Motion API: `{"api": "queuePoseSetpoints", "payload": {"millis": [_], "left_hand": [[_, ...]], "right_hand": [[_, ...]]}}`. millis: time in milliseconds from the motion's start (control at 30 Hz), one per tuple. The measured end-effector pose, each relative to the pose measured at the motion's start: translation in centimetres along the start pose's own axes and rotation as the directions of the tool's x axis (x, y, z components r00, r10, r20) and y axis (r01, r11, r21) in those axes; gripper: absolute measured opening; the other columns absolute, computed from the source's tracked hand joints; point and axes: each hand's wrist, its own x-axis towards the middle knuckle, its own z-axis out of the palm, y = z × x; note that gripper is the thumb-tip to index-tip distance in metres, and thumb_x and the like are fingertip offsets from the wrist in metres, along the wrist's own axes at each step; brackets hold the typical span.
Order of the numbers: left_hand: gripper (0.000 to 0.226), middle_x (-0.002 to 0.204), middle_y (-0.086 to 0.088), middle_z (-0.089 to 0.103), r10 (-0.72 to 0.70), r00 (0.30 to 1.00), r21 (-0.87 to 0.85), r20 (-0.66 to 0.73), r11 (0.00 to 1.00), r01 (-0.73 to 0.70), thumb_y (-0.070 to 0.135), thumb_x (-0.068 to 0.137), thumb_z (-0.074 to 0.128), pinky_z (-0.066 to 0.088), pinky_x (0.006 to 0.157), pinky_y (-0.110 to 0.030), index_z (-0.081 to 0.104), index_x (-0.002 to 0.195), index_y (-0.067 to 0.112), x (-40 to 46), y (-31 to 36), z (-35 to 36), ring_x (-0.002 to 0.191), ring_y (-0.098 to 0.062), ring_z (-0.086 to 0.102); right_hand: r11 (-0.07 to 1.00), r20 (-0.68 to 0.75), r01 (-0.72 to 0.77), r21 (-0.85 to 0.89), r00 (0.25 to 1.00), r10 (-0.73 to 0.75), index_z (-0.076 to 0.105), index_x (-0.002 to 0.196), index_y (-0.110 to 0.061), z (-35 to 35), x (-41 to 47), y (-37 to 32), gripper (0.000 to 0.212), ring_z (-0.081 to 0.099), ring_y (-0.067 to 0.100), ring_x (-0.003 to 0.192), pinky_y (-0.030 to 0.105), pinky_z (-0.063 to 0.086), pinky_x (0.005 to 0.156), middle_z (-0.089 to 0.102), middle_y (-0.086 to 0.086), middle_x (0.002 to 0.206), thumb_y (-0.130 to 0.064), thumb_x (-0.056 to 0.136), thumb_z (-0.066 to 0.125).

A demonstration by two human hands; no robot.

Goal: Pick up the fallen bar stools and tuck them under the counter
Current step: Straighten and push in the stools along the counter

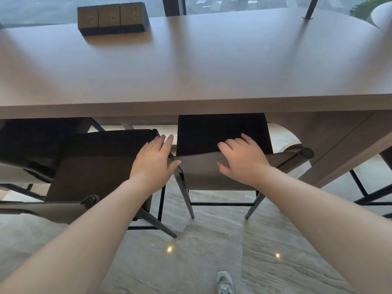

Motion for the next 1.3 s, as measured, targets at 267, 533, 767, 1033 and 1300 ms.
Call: {"api": "queuePoseSetpoints", "payload": {"millis": [267,533,767,1033,1300], "left_hand": [[0.086,0.152,-0.005,0.043,-0.110,0.992,0.047,0.062,0.993,0.107,0.076,0.087,0.027,0.034,0.111,-0.041,0.026,0.152,0.020,-6.5,-8.6,-4.1,0.142,-0.022,0.036],[0.109,0.160,0.003,0.029,-0.191,0.938,-0.012,0.288,0.979,0.203,0.094,0.067,0.014,0.024,0.118,-0.037,0.016,0.155,0.030,-14.9,-21.6,-4.8,0.147,-0.015,0.020],[0.075,0.149,-0.004,0.046,-0.249,0.954,0.184,0.164,0.958,0.218,0.052,0.087,0.062,0.030,0.112,-0.044,0.036,0.150,0.021,-18.1,-31.9,-4.2,0.141,-0.024,0.036],[0.060,0.135,-0.009,0.059,-0.383,0.920,0.263,0.078,0.898,0.352,0.048,0.081,0.072,0.021,0.109,-0.058,0.059,0.132,0.019,-19.9,-39.2,-4.5,0.133,-0.032,0.045],[0.063,0.138,-0.017,0.056,-0.290,0.952,0.175,-0.094,0.937,0.303,0.034,0.078,0.079,0.017,0.106,-0.069,0.058,0.135,0.016,-18.2,-38.6,-3.9,0.134,-0.036,0.045]], "right_hand": [[0.939,-0.141,0.254,0.230,0.964,-0.226,0.057,0.127,-0.008,-0.9,3.8,-14.3,0.044,0.057,0.029,0.117,0.046,0.034,0.112,0.063,0.010,0.123,-0.032,0.090,0.059],[0.900,0.049,0.150,0.409,0.981,-0.185,0.031,0.146,-0.020,0.4,6.4,-27.3,0.072,0.045,0.025,0.129,0.043,0.044,0.101,0.043,0.002,0.147,-0.058,0.090,0.056],[0.879,0.150,-0.054,0.473,0.989,-0.020,0.042,0.136,-0.022,2.2,8.3,-33.0,0.050,0.062,0.027,0.099,0.045,0.056,0.079,0.056,0.000,0.128,-0.041,0.094,0.060],[0.957,0.140,0.141,0.255,0.973,-0.181,0.044,0.094,-0.014,1.8,9.3,-32.3,0.023,0.052,0.025,0.065,0.034,0.044,0.055,0.047,-0.003,0.084,-0.034,0.096,0.055],[0.962,-0.020,0.166,0.218,0.986,-0.165,0.057,0.101,-0.010,1.9,10.6,-30.0,0.023,0.058,0.023,0.065,0.031,0.047,0.052,0.063,-0.001,0.100,-0.032,0.093,0.058]]}}
